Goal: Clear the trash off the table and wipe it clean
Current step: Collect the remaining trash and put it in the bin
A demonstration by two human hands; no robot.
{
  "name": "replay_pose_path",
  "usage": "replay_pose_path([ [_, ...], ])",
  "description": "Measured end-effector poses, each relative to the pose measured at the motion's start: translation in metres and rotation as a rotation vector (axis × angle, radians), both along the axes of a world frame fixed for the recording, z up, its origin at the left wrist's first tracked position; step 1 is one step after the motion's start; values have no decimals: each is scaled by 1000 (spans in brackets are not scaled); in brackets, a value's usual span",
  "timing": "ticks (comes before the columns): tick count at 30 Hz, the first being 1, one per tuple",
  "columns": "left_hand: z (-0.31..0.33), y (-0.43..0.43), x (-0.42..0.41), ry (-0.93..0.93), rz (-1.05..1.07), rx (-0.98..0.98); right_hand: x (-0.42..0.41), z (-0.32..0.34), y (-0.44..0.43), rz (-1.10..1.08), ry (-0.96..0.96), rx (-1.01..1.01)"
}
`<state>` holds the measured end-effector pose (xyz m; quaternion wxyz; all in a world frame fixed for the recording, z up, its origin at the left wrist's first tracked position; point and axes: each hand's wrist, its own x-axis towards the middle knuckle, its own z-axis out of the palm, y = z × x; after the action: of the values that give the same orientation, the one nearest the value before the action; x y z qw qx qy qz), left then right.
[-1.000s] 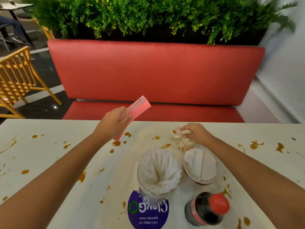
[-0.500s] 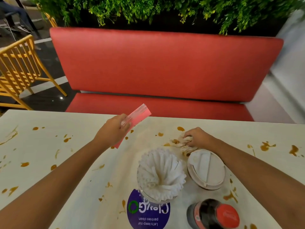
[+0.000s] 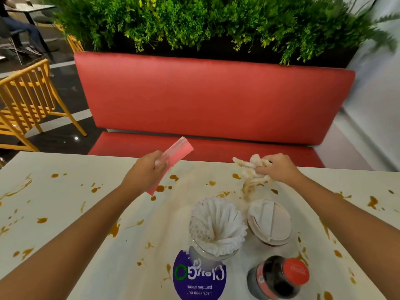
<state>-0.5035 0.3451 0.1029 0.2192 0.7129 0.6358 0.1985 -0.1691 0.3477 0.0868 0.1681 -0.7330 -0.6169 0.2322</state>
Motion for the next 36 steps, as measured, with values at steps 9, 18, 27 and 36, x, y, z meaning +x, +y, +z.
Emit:
replay_pose_path([
  [9,54,-1,-3,12,-96,118,6,59,-13,-231,159,254],
  [18,113,-13,16,-11,-203,273,13,132,-63,-386,140,401],
  [27,157,-47,60,-100,-400,383,39,190,-170,-572,119,498],
  [36,175,-129,171,-250,-746,411,72,204,-314,-811,87,550],
])
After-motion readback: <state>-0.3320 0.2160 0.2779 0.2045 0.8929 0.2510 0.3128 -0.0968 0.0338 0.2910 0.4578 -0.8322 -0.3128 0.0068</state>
